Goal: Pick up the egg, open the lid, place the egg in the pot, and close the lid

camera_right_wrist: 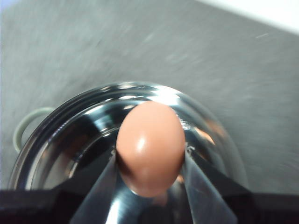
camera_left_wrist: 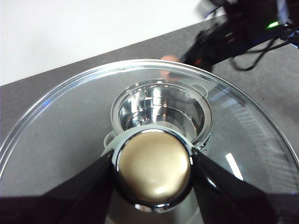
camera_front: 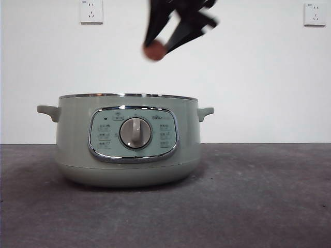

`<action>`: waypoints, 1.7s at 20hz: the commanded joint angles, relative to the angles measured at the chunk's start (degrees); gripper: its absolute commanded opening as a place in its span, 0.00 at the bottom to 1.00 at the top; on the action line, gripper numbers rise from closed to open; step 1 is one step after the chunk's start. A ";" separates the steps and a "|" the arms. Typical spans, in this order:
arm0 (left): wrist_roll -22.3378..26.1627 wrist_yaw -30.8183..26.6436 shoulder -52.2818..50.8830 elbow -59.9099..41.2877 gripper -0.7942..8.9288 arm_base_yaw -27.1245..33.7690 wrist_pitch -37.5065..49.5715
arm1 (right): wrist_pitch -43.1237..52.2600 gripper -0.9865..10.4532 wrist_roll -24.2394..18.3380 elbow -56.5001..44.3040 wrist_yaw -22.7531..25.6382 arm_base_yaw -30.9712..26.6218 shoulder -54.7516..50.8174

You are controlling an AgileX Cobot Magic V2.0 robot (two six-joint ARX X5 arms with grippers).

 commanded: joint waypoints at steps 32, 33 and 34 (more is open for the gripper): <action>1.73 0.31 0.09 0.46 0.07 0.09 2.23 | -18.40 0.39 -3.45 14.75 2.40 3.78 13.07; 1.81 0.31 0.28 0.46 0.07 0.09 2.25 | -18.82 0.39 -3.39 14.75 2.67 3.69 9.99; 1.95 0.33 0.55 0.46 0.07 0.07 2.32 | -19.39 0.39 -2.82 14.75 3.10 3.34 6.69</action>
